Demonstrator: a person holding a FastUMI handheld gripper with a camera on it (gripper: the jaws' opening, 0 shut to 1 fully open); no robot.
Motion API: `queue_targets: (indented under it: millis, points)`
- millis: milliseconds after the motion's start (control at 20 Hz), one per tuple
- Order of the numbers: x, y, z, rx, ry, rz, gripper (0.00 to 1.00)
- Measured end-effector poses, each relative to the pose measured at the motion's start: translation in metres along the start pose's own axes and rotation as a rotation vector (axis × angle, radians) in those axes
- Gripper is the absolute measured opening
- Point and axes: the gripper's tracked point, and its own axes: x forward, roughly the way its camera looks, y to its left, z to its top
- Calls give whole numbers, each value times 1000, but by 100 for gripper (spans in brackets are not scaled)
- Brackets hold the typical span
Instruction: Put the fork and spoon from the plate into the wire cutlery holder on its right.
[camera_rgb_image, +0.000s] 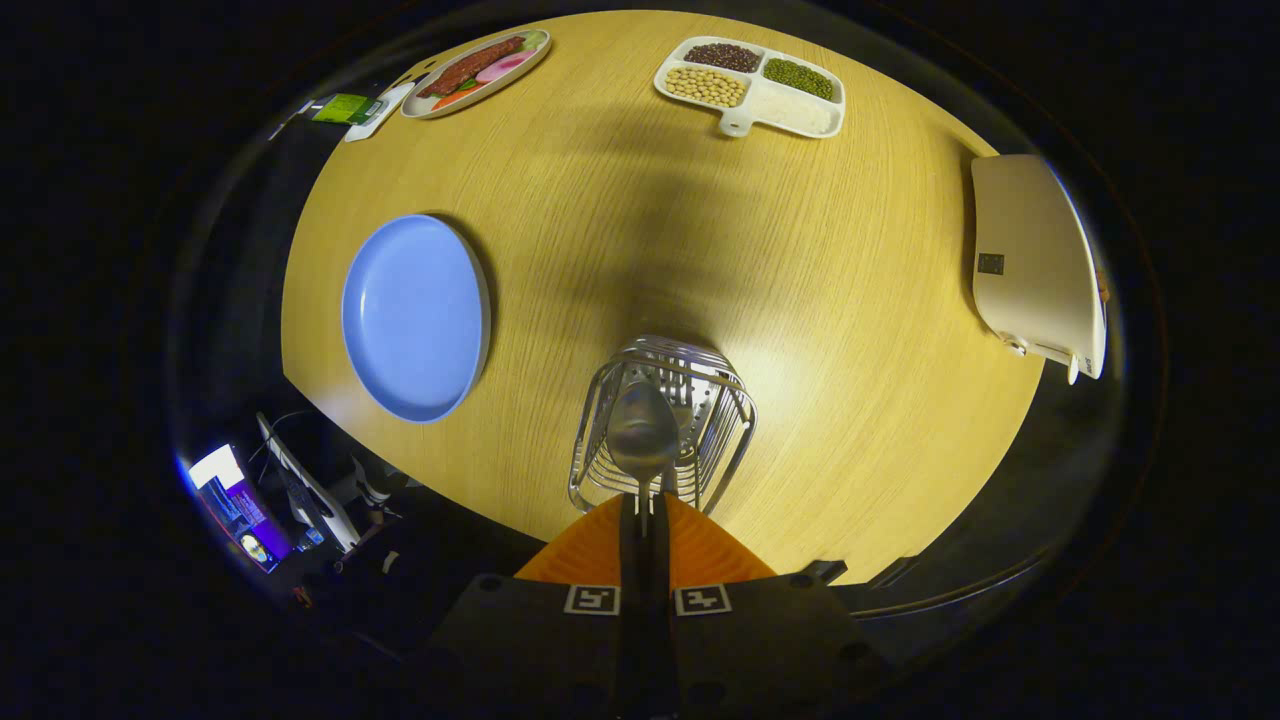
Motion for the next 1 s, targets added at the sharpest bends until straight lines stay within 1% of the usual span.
queue_targets:
  millis: [150,300,450,500,550,700,800,850,1000]
  points:
    - [8,-4,8,-3,-10,-22,7]
    - [13,-11,17,2,-79,-46,11]
    - [6,-13,23,39,-169,-33,21]
    - [1,-14,28,55,-218,-27,28]
    - [-5,-13,33,64,-277,-17,31]
    - [-30,-3,37,61,-441,18,65]
    - [-45,0,34,62,-544,17,87]
    - [-56,2,35,69,-609,17,88]
    - [-95,12,37,86,-831,11,98]
